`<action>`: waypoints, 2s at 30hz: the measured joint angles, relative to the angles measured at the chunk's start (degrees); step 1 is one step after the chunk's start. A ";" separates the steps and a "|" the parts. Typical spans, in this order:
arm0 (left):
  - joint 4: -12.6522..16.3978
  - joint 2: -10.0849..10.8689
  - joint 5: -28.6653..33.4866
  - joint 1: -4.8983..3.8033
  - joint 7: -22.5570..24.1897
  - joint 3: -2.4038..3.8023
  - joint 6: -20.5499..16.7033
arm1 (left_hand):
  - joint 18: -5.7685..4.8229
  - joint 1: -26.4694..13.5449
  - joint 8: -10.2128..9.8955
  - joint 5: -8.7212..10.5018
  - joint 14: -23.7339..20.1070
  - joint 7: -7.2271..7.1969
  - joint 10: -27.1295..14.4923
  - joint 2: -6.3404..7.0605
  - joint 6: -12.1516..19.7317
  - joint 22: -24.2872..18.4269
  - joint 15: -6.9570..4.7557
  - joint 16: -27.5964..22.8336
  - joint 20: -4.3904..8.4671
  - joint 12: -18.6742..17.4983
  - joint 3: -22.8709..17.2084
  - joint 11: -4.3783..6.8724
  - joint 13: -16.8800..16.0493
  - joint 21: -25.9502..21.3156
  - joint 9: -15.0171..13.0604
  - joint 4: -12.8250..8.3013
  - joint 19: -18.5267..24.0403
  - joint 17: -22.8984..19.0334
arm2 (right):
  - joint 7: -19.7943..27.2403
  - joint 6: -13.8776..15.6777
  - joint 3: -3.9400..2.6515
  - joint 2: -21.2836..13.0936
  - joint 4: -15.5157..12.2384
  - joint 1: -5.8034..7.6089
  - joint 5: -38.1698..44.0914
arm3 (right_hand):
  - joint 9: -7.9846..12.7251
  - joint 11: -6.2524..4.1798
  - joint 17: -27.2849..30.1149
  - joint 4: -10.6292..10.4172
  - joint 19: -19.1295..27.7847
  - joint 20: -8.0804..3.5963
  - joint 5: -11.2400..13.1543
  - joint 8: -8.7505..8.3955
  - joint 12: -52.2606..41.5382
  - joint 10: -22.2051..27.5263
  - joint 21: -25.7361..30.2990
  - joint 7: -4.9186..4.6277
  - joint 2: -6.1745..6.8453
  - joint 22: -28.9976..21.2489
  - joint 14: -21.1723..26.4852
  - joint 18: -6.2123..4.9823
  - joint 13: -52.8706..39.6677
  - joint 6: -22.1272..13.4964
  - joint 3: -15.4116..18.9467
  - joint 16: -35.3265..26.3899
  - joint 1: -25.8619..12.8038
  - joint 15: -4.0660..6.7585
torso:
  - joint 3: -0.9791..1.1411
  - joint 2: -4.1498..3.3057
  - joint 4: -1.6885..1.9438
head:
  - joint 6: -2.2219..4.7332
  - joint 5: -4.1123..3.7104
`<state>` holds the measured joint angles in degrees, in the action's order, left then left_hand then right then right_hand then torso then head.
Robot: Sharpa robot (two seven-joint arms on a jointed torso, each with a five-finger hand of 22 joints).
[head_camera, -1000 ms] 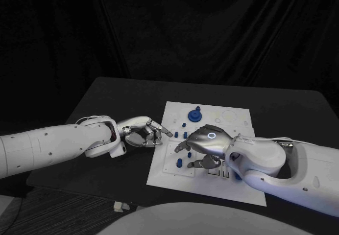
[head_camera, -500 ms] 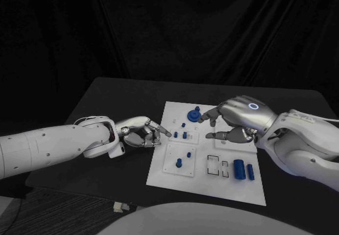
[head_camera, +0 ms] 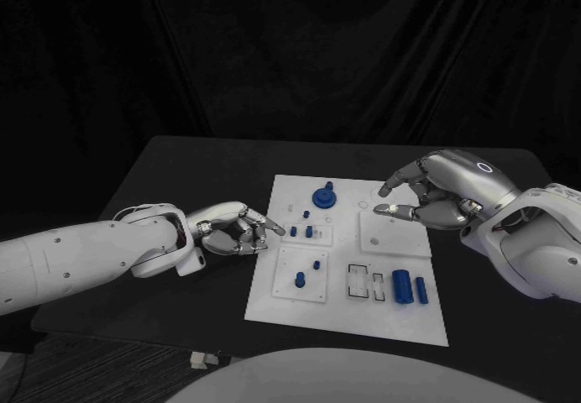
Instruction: Assemble the parts on the task board
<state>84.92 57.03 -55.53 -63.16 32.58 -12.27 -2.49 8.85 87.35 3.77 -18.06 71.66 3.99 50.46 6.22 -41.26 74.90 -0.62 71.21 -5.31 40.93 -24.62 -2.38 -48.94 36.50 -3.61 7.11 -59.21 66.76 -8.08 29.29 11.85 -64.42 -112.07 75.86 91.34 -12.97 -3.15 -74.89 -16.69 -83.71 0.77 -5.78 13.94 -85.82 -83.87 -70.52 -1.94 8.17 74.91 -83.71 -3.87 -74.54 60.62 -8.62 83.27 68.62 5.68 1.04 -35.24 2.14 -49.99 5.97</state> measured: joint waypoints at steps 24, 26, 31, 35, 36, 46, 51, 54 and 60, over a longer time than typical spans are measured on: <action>0.76 -0.31 0.01 0.00 0.04 0.00 -0.31 | 0.00 0.00 0.00 0.00 0.00 0.00 0.01 0.00 0.00 0.00 0.00 0.00 0.00 -0.15 0.01 -0.01 0.08 0.00 0.00 0.00 0.00 0.00 | -24.28 -33.48 -0.01 0.20 1.25 -0.23 -5.55 | -2.70 0.83 -0.04 -0.21 -0.04 -0.04 -0.54 -2.73 -3.98 -0.14 -17.41 0.26 -0.78 -0.01 -0.20 3.46 -0.40 7.97 -2.19 6.57 -19.58 0.20 | 0.04 -0.01 -0.04 | 0.00 -4.31; 1.32 0.07 0.01 0.00 0.05 0.00 -0.48 | 0.00 0.00 0.00 0.00 0.00 0.00 0.01 0.00 0.00 0.00 0.00 0.00 0.00 -0.15 0.01 -0.01 0.13 0.00 0.00 0.01 0.00 0.00 | -24.99 -35.18 0.00 0.81 1.65 -0.08 -7.45 | -2.46 1.14 -0.04 -0.07 -0.04 -0.04 -0.54 -3.12 -3.98 -0.06 -17.41 0.08 -1.19 0.00 -0.20 3.45 -0.40 8.16 -2.46 6.57 -19.56 0.20 | 0.04 -0.01 -0.04 | 0.00 -4.54; 3.18 1.63 0.01 -0.09 0.08 0.01 -1.16 | 0.00 -0.23 0.00 0.00 0.00 0.21 0.02 0.23 -0.21 0.03 0.00 0.00 0.00 -0.14 0.01 -0.02 0.31 0.00 0.00 0.01 0.00 0.01 | -26.33 -37.88 0.00 2.63 2.50 0.83 -11.49 | -2.11 1.22 -0.04 0.09 -0.04 -0.04 -0.33 -3.84 -3.98 -0.14 -16.82 -0.18 -1.68 -0.01 -0.20 3.45 -0.39 7.90 -2.61 6.56 -19.36 0.20 | 0.04 -0.02 -0.02 | 0.00 -4.91; 4.32 2.48 0.01 -1.10 0.09 -0.01 -1.78 | 0.00 -0.23 0.00 0.00 0.00 0.21 0.02 0.23 -0.21 0.05 0.00 0.00 0.00 -0.14 0.01 -0.02 0.31 0.00 0.00 0.01 0.00 0.01 | -26.94 -38.73 -0.05 3.86 3.38 1.51 -13.52 | -1.28 1.78 -0.04 -0.07 -0.04 -0.04 -1.35 -5.48 -3.98 -0.09 -14.28 -1.17 -1.96 -0.01 -0.20 3.45 -0.39 6.91 -2.78 6.56 -19.07 0.20 | 0.04 -0.02 -0.01 | 0.00 -4.93; 4.52 2.58 0.01 -1.37 0.09 0.00 -1.90 | 0.00 -0.23 0.00 0.00 0.00 0.21 0.02 0.23 -0.21 0.05 0.00 0.00 0.00 -0.14 0.01 -0.02 0.31 0.00 0.00 0.01 0.00 0.01 | -27.04 -38.86 -0.06 4.08 3.60 1.60 -13.92 | -1.14 1.79 -0.04 -0.05 -0.04 -0.04 -1.50 -5.78 -3.98 -0.09 -13.94 -1.14 -2.00 -0.01 -0.20 3.45 -0.39 6.70 -2.80 6.56 -19.00 0.20 | 0.04 -0.02 -0.01 | 0.00 -4.92; 5.95 2.94 0.01 -3.14 -0.04 0.04 -2.61 | 0.00 -0.23 0.00 0.00 0.00 0.21 0.02 0.23 -0.21 0.04 0.00 0.00 0.00 -0.14 0.01 -0.02 0.37 0.00 0.00 0.01 0.00 0.01 | -27.96 -39.80 -0.03 7.36 6.52 1.93 -18.77 | 0.16 2.36 -0.03 0.09 -0.34 0.26 -1.73 -8.02 -3.98 -0.25 -12.33 -1.92 -1.64 0.04 -0.36 2.48 -0.38 4.30 -2.94 6.56 -17.57 -0.45 | 0.04 -0.03 0.01 | 0.00 -5.16; 5.91 2.70 0.02 -3.25 -0.13 0.02 -2.61 | 0.00 -0.23 0.00 0.00 0.00 0.21 0.02 0.23 -0.21 0.04 0.00 0.00 0.00 -0.13 0.01 -0.02 0.38 0.00 0.00 0.01 0.00 0.01 | -28.23 -40.98 -0.02 8.97 7.86 1.93 -20.33 | -0.30 2.36 -0.03 0.10 -0.34 0.26 -0.82 -6.87 -3.98 -0.25 -13.31 -1.09 -1.72 0.03 -0.36 2.48 -0.38 7.23 -2.94 6.56 -17.65 -0.45 | 0.04 -0.03 0.01 | 0.00 -5.49; 5.89 2.60 0.02 -3.29 -0.20 0.02 -2.59 | 0.00 -0.23 0.00 0.00 0.00 0.21 0.02 0.23 -0.21 0.04 0.00 0.00 0.00 -0.13 0.01 -0.02 0.38 0.00 0.00 0.01 0.00 0.01 | -28.36 -41.99 -0.02 9.86 8.64 1.93 -21.04 | -0.72 1.95 -0.03 0.10 -0.34 0.26 -0.60 -6.15 -3.98 0.01 -13.46 -0.45 -2.87 0.03 -0.35 2.48 -0.38 8.94 -2.94 6.56 -18.33 -0.44 | 0.04 -0.03 0.01 | 0.00 -5.58; 5.82 2.08 0.02 -3.32 -0.29 0.02 -2.54 | 0.00 -0.23 0.00 0.00 0.00 0.21 0.31 0.23 -0.21 0.03 0.00 0.00 0.00 -0.13 0.01 0.10 0.40 0.00 0.00 0.01 0.00 0.01 | -28.58 -44.48 -0.02 10.78 9.59 1.92 -22.04 | -1.33 1.26 -0.03 0.10 -0.14 0.06 -0.60 -5.44 -3.98 -0.10 -13.59 0.27 -4.09 0.03 -0.29 2.49 -0.38 11.03 -2.94 6.56 -19.22 0.11 | 0.04 -0.03 0.01 | 0.00 -5.61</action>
<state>90.74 59.11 -55.52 -66.49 32.29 -12.25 -5.04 8.85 87.12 3.77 -18.06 71.66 4.20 50.78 6.45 -41.47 74.93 -0.62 71.21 -5.32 40.80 -24.61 -2.27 -48.54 36.50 -3.61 7.12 -59.21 66.77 -36.66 -15.19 11.83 -53.64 -102.49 77.78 69.30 -14.30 -1.89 -74.92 -16.59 -83.85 0.83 -6.38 8.49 -89.80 -83.97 -84.11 -1.68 4.08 74.94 -84.00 -1.38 -74.91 71.64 -11.56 89.83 49.40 5.79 1.08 -35.28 2.14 -49.99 0.36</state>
